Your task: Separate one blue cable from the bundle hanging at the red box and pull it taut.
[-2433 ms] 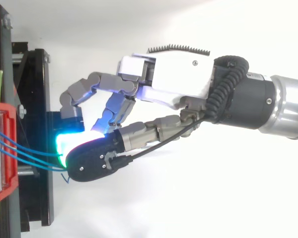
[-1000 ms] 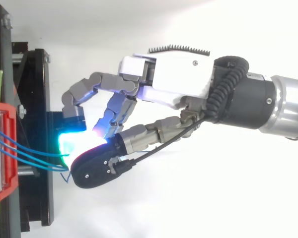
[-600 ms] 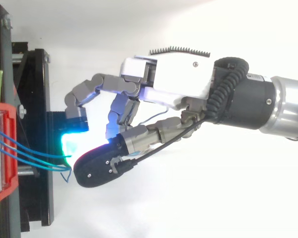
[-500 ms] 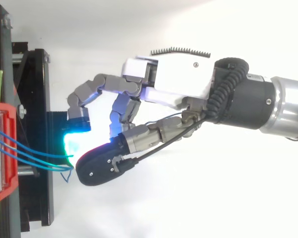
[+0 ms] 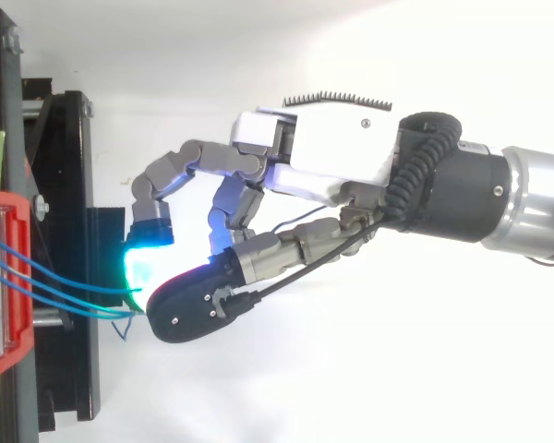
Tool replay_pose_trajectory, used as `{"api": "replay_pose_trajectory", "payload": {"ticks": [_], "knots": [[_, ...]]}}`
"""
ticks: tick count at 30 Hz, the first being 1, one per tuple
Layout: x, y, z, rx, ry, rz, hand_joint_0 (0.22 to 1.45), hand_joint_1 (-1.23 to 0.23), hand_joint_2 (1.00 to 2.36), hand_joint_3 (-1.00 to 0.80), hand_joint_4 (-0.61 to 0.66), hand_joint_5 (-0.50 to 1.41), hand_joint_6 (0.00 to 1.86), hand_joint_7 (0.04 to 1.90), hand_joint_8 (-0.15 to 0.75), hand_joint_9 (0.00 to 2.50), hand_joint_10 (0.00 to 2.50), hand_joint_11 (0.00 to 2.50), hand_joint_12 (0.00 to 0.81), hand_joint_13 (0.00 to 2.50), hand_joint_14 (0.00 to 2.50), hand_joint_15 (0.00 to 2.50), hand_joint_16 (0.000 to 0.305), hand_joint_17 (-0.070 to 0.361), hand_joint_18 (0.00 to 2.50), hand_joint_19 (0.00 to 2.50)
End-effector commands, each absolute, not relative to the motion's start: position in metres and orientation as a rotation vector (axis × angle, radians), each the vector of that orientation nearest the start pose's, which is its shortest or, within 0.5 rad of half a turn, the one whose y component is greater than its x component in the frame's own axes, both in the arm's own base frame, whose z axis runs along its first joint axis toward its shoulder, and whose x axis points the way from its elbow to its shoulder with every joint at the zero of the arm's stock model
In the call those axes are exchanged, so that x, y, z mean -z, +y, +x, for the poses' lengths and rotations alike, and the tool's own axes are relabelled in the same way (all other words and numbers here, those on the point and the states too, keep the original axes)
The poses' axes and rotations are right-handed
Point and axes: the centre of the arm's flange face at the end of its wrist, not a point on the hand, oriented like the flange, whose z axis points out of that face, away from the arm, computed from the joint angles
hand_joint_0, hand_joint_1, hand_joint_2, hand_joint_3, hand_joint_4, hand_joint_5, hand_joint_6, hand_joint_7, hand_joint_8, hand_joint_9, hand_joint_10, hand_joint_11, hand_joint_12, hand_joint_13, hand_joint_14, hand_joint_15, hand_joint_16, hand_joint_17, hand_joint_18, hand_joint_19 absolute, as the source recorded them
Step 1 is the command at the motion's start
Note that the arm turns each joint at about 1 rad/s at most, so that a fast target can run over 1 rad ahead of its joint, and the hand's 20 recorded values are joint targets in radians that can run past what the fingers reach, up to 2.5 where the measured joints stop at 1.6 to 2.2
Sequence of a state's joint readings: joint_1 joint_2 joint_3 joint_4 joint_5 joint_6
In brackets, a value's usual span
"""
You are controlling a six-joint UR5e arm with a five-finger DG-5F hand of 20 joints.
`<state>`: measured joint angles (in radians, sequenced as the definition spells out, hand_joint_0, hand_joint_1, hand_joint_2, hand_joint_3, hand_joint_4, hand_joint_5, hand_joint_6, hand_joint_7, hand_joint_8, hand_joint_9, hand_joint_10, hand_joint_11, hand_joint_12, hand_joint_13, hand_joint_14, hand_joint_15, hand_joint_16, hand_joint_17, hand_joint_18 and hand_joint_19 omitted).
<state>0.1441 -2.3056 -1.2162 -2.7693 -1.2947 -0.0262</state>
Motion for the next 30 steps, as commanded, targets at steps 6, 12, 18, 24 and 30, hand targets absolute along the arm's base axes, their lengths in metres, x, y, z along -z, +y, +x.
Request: {"api": "replay_pose_trajectory", "payload": {"ticks": [6, 12, 18, 24, 30], "knots": [[-0.231, -0.051, 0.759, -1.09, 1.132, 1.255, 0.67, -0.78, 1.03, -0.04, -0.13, -0.18, 0.9, 1.29, 0.288, 1.29, 0.82, 1.7, 0.361, 1.22, 0.98, 1.65, 0.047, 0.106, 1.13, 0.94], [-0.231, -0.051, 0.759, -1.087, 1.131, 1.255, 0.68, -0.78, 1.03, 0.01, -0.18, -0.18, 0.9, 1.37, 0.281, 1.31, 0.79, 1.74, 0.363, 1.22, 0.97, 1.65, 0.047, 0.106, 1.12, 0.94], [-0.231, -0.05, 0.759, -1.084, 1.136, 1.254, 0.69, -0.78, 1.03, 0.0, -0.17, -0.18, 0.91, 1.39, 0.289, 1.32, 0.79, 1.74, 0.357, 1.22, 0.98, 1.63, 0.047, 0.106, 1.12, 0.95], [-0.221, -0.048, 0.75, -1.057, 1.185, 1.291, 0.69, -0.78, 1.03, 0.0, -0.16, -0.18, 0.91, 1.37, 0.278, 1.31, 0.83, 1.77, 0.364, 1.22, 1.02, 1.63, 0.047, 0.105, 1.12, 0.94], [-0.238, -0.05, 0.739, -1.058, 1.212, 1.352, 0.7, -0.77, 1.03, -0.02, -0.16, -0.18, 0.91, 1.38, 0.3, 1.27, 1.1, 1.81, 0.362, 1.2, 1.19, 1.6, 0.047, 0.106, 1.13, 0.95]]}}
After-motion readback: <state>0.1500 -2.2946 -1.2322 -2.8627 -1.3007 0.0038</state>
